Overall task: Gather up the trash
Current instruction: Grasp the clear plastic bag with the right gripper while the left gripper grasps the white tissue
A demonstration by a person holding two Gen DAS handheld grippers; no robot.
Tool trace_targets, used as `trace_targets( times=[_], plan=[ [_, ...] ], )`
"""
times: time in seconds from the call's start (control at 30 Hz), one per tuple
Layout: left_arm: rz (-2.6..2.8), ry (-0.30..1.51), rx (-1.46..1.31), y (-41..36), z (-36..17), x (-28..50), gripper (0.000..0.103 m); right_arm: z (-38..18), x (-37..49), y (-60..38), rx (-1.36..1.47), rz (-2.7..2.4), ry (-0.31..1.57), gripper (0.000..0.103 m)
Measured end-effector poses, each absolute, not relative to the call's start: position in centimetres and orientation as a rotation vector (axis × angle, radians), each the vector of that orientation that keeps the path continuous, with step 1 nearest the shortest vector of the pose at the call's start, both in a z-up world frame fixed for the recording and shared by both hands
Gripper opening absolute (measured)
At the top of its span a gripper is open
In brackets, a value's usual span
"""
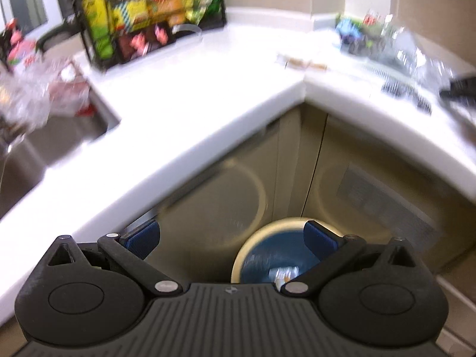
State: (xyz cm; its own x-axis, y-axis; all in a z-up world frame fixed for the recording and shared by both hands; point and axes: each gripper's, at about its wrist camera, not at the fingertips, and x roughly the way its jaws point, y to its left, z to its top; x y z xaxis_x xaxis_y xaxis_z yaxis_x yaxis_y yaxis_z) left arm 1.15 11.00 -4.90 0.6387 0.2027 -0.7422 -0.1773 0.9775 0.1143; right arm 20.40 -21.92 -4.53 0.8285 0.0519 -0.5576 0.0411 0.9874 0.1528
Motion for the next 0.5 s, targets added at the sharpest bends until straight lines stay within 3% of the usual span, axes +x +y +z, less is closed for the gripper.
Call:
trace_targets(
  times=[0.5],
  plan=[
    [0.111,0.622,0.058,6.3,0.3,14.2,0.103,-6.2,20.0,-30.2,0.541,0.037,0.596,0.012]
  ],
)
